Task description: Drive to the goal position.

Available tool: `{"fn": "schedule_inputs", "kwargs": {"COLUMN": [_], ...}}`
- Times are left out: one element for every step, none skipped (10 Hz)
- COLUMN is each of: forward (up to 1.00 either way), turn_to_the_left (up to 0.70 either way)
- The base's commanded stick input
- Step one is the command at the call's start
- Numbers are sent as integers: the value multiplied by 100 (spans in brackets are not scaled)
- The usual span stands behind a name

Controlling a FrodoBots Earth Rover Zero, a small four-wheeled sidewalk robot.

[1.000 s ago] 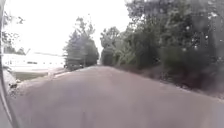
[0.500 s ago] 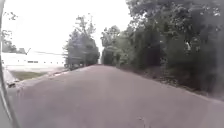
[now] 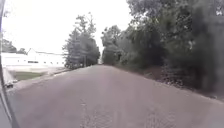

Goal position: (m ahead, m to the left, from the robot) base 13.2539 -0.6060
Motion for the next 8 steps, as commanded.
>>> {"fn": "schedule_inputs", "kwargs": {"forward": [70,70,70,70,70,70,70,70], "turn_to_the_left": [0,0,0,0,0,0,0,0]}}
